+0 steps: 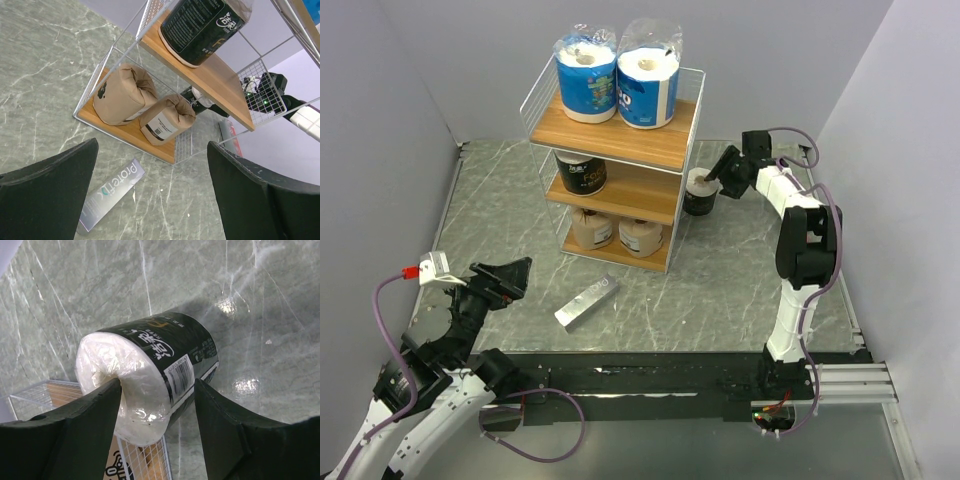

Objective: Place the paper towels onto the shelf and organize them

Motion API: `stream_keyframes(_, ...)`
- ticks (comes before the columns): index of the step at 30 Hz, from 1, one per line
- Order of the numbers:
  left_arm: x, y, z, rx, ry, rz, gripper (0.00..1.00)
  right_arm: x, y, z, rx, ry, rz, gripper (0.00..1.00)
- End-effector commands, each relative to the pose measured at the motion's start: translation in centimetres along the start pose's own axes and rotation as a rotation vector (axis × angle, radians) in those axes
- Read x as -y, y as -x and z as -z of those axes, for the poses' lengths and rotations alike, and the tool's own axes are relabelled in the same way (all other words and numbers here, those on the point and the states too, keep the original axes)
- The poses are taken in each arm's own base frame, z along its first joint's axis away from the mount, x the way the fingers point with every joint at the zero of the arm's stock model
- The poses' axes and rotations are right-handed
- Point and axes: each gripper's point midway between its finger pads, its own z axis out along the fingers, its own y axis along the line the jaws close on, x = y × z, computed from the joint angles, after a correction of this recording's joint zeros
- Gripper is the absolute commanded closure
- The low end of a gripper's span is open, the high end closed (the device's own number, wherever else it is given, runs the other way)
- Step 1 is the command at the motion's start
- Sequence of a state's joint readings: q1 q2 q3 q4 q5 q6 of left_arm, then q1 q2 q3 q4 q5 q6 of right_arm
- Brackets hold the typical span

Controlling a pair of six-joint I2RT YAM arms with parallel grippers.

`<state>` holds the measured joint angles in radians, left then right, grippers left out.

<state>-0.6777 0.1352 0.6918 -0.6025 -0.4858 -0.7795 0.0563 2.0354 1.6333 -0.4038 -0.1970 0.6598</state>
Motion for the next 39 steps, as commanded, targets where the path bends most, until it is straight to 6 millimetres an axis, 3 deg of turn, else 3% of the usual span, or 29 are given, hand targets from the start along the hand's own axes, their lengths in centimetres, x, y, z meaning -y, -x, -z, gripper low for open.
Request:
stream_keyframes(1, 0.9, 0.3, -0.2, 0.007, -0.029, 0.002, 0.04, 0.2, 0.1, -0.8, 0.011, -0.002, 0.012, 0.33)
stream_keyframes(9, 0.8, 0.4, -0.2, 0.009, -0.027, 0.002, 0.04, 0.7, -0.7, -1.4, -0.006, -0.023, 0.018, 0.37)
stream_keyframes(14, 0.9, 0.3, -0.2, 0.007, -0.029, 0.000, 0.04, 0.8, -0.5, -0.6, 0.013, -0.032, 0.041, 0.51)
stream_keyframes(20, 0.9, 0.4, -0.1, 0.009, -0.031, 0.000, 0.04, 1.4, 0.0, 1.9, 0.054, -0.069, 0.093, 0.60)
stream_keyframes(24, 0.9, 0.4, -0.2, 0.008, -0.032, 0.000, 0.04, 2.4, -0.3, 5.6, 0.084, -0.117, 0.151, 0.62)
stream_keyframes(26, 1.0, 0.4, -0.1, 0.009, -0.036, 0.002, 0.04, 4.3, -2.2, 6.6, 0.050, -0.155, 0.178, 0.63)
stream_keyframes(28, 1.0, 0.5, -0.1, 0.010, -0.037, 0.003, 0.04, 4.2, -2.9, 8.8, 0.074, -0.131, 0.202, 0.63)
stream_keyframes(29, 1.0, 0.3, -0.2, 0.006, -0.037, 0.001, 0.04, 5.8, -4.9, 9.1, 0.035, -0.148, 0.206, 0.63)
stream_keyframes(31, 1.0, 0.2, -0.2, 0.002, -0.038, 0.000, 0.04, 5.5, -6.3, 11.3, 0.049, -0.108, 0.224, 0.63)
stream_keyframes(32, 1.1, 0.2, -0.2, 0.000, -0.042, -0.001, 0.04, 7.1, -8.7, 11.5, 0.007, -0.126, 0.233, 0.63)
stream_keyframes(33, 1.1, 0.2, -0.3, -0.002, -0.038, -0.005, 0.04, 6.5, -9.0, 13.2, 0.042, -0.094, 0.244, 0.63)
stream_keyframes(34, 1.1, 0.0, -0.3, -0.008, -0.039, -0.007, 0.04, 6.5, -10.4, 13.7, 0.032, -0.080, 0.260, 0.63)
stream_keyframes(35, 1.1, -0.1, -0.4, -0.014, -0.039, -0.012, 0.04, 7.8, -12.5, 14.0, -0.006, -0.093, 0.258, 0.63)
stream_keyframes(36, 1.2, -0.2, -0.5, -0.018, -0.040, -0.013, 0.03, 7.2, -12.8, 15.6, 0.028, -0.059, 0.265, 0.63)
stream_keyframes(38, 1.3, -0.4, -0.6, -0.029, -0.042, -0.022, 0.04, 7.6, -15.8, 16.7, -0.009, -0.046, 0.283, 0.63)
stream_keyframes(39, 1.5, -0.7, -0.8, -0.042, -0.046, -0.027, 0.04, 7.1, -16.1, 18.2, 0.020, -0.013, 0.296, 0.63)
